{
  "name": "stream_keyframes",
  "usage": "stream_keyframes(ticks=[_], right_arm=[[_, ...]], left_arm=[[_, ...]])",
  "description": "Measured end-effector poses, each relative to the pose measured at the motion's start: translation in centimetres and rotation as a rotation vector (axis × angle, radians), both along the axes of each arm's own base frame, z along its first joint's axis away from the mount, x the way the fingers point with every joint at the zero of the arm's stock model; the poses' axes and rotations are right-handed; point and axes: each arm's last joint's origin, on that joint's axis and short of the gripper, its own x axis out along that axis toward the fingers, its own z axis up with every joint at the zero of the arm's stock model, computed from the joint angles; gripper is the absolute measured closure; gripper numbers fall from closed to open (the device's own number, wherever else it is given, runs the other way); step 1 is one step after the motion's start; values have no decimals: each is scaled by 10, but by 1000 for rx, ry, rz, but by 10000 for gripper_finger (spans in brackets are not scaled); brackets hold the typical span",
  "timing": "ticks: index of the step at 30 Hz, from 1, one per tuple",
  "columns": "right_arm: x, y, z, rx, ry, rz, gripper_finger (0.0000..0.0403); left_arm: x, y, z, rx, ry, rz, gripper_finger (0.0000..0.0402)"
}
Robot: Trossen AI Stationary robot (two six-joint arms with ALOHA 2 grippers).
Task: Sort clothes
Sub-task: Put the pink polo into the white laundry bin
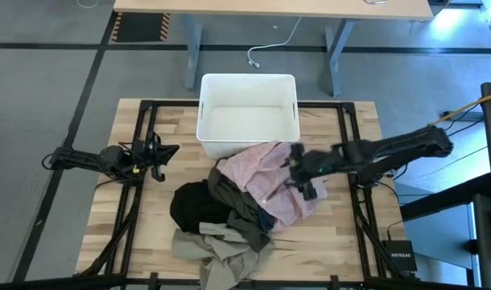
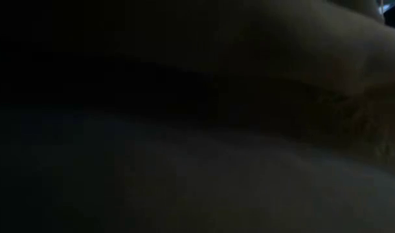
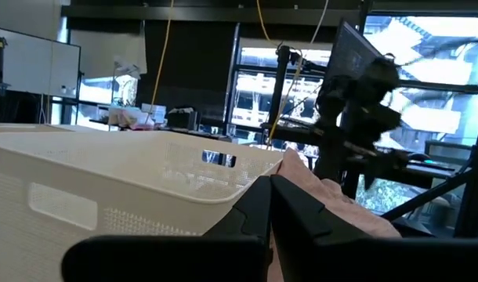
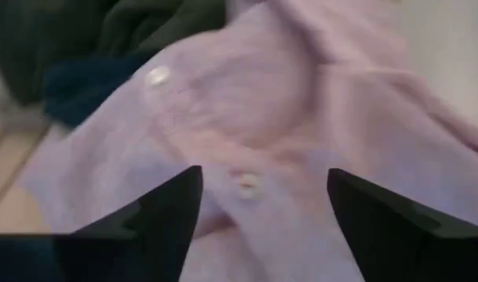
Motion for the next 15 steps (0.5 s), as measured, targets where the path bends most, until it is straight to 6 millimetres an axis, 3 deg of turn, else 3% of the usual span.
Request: stream_keyframes(ticks=[6,12,15], right_arm=[[22,25,-38,-264,120,79,90],[42,25,-74,-427,222,20,92],[48,25,-86,-456,258,30,118]], left_arm=[[0,0,0,-2,1,-1,398],[0,0,0,-8,1,-3,398],[0,0,0,-19,-1,-6,398]])
